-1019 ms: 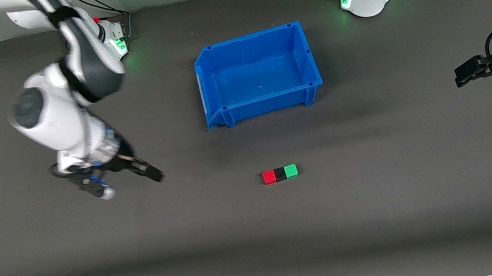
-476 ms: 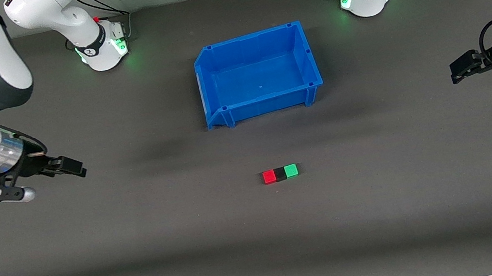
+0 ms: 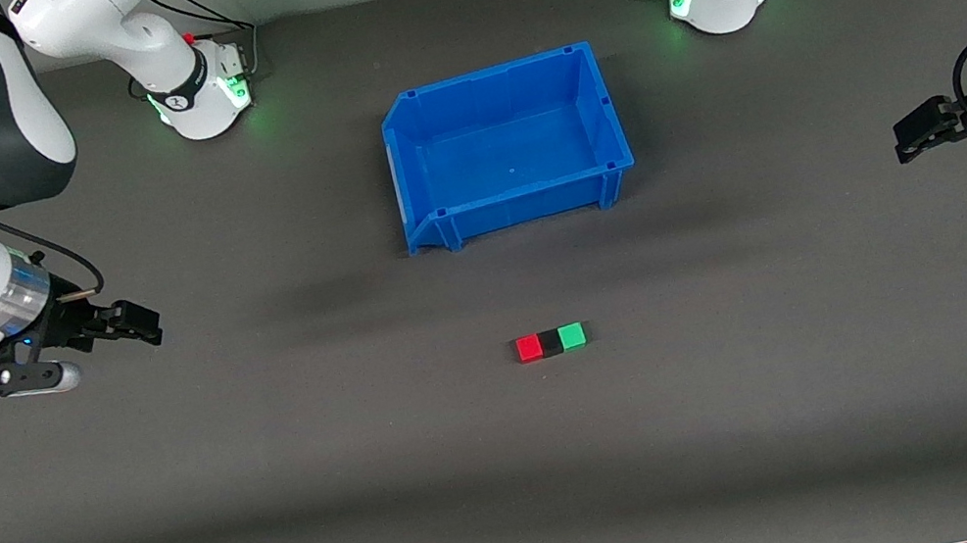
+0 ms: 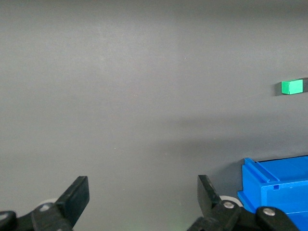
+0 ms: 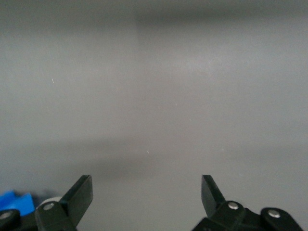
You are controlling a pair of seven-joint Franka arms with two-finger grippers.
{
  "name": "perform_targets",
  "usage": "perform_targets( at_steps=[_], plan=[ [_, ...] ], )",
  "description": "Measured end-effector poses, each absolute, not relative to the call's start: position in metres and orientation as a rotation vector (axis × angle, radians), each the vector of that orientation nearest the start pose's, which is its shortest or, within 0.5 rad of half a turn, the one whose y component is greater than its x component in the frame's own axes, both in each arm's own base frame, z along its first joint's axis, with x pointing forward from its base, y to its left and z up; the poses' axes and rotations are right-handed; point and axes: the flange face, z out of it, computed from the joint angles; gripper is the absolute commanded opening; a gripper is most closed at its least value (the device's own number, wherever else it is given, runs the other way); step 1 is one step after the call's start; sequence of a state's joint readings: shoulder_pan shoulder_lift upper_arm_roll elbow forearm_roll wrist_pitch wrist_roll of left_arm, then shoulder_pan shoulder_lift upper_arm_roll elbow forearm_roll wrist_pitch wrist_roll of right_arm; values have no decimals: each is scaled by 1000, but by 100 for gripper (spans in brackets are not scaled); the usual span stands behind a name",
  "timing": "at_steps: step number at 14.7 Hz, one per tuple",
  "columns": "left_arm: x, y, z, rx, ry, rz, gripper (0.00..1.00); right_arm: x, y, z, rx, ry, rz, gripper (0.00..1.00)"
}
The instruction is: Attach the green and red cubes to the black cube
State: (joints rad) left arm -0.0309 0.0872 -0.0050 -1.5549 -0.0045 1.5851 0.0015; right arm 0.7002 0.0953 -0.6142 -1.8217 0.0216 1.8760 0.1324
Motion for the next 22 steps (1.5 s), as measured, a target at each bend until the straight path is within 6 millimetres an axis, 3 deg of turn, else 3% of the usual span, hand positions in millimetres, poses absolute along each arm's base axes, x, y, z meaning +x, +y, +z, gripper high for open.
perform_targets(
  at_steps=[3, 7, 11, 18, 22],
  plan=[
    [580, -21, 584, -3144, 58, 90, 100, 594, 74, 509, -3226, 13, 133, 100],
    [580, -20, 584, -3144, 56, 90, 100, 599, 76, 531, -3233, 3, 112, 100],
    [580, -20, 583, -3144, 56, 91, 100, 601, 62, 545, -3223, 25, 52, 100],
    [580, -20, 583, -3144, 56, 92, 100, 588, 17, 576, -3128, 30, 13, 100],
    [580, -20, 581, -3143, 56, 98, 100, 571, 20, 587, -3134, 5, -3, 100]
  ],
)
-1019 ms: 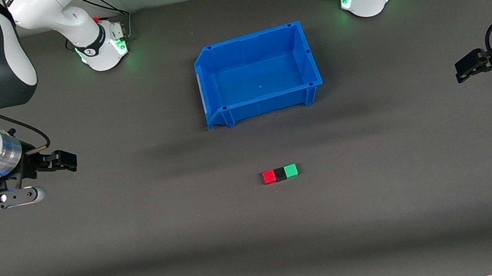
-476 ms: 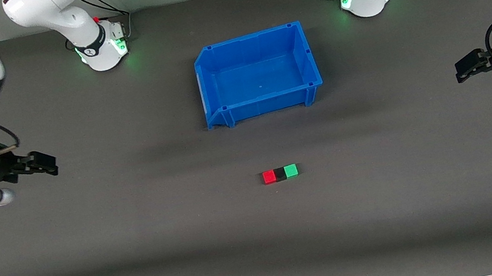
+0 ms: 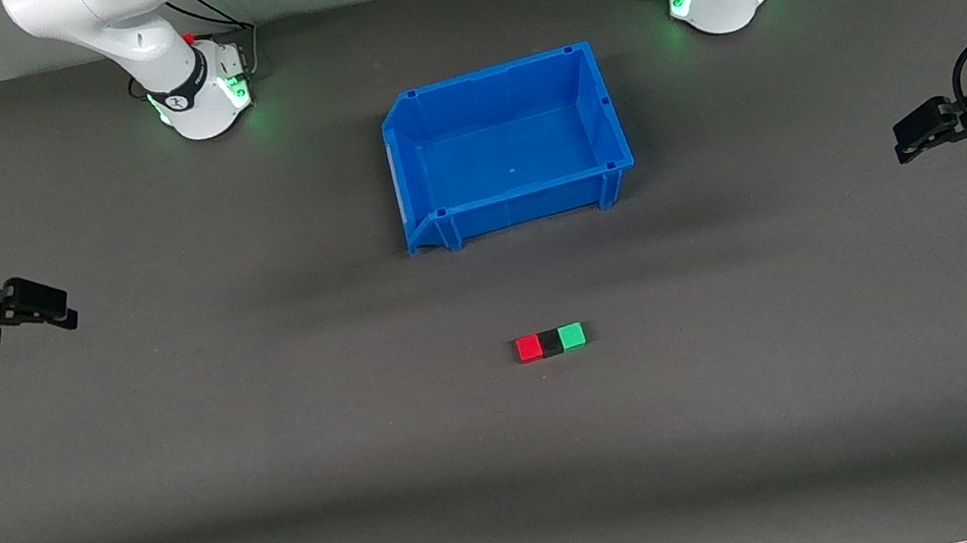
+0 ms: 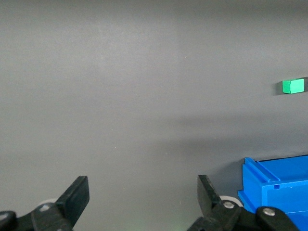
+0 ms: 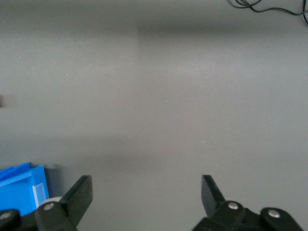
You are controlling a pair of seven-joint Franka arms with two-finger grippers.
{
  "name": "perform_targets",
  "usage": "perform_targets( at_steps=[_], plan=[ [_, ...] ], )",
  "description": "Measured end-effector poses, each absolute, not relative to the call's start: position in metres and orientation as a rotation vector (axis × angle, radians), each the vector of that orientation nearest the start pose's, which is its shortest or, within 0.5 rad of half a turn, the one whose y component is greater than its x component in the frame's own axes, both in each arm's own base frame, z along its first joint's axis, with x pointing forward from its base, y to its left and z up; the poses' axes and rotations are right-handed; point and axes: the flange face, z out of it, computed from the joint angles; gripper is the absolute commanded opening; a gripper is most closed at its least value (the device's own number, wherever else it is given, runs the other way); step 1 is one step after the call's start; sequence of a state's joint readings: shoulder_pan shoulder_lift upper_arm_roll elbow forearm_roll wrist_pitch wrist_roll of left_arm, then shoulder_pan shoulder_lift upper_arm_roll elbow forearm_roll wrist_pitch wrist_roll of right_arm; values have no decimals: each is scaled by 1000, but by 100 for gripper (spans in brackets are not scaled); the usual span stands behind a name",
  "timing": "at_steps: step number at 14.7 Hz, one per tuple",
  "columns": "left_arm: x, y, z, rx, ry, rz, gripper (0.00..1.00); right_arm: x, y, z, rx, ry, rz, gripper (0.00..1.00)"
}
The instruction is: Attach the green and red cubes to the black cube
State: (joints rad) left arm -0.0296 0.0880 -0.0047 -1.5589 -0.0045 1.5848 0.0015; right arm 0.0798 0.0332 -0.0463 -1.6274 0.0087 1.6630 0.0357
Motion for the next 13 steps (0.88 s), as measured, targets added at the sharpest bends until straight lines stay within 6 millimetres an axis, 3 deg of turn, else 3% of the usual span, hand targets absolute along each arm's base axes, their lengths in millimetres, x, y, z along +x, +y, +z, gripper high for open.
perform_targets(
  at_steps=[4, 13],
  plan=[
    [580, -20, 581, -3143, 56, 98, 100, 554, 44, 598, -3167, -72, -28, 100],
    [580, -20, 581, -3143, 56, 98, 100, 551, 32, 593, -3163, -25, -2, 100]
  ],
)
